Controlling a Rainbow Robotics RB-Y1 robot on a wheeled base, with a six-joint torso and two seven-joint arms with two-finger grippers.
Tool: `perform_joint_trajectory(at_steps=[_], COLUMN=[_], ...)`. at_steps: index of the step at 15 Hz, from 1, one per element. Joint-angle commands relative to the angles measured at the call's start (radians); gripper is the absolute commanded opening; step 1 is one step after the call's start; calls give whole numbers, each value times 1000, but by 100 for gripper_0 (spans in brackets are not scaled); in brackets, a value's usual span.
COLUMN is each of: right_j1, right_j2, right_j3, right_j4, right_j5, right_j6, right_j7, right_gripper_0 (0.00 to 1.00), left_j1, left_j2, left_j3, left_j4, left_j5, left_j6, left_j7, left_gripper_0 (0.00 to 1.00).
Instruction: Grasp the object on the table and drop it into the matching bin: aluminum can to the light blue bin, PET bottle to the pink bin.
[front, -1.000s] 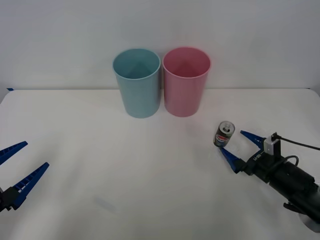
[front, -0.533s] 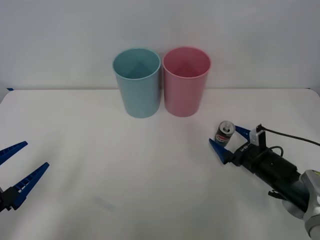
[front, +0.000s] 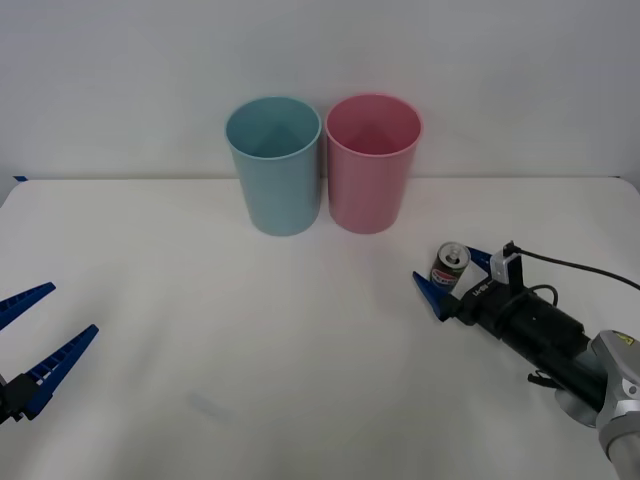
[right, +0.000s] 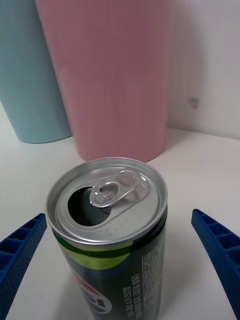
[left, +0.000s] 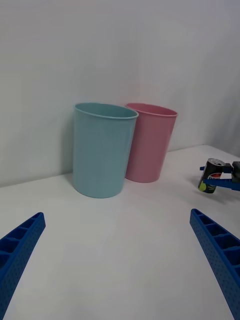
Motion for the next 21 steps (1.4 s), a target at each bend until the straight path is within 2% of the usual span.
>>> perform_joint_trajectory(at_steps=[1, 2, 14, 19, 21], right_j1=[0, -1, 0, 17, 32], right_j2=[0, 0, -5, -14, -20], right_j3=[-1, -1, -3, 20, 42], right_j4=[0, 0, -20, -98, -152], right_j5=[0, 0, -8, -8, -8], right_j6=[3, 3, -13, -33, -40], right_j7=[3, 5, -6, -46, -109], right_gripper_0=[6, 0, 0, 0, 0], left_j1=[0, 0, 0, 0, 0], left_j2=[0, 0, 0, 0, 0], left_j3=[0, 0, 0, 0, 0], left_j4=[0, 0, 0, 0, 0], left_j5=[0, 0, 0, 0, 0], left_j6=[0, 0, 0, 0, 0], left_j7=[0, 0, 0, 0, 0], left_gripper_0=[100, 100, 100, 100, 100])
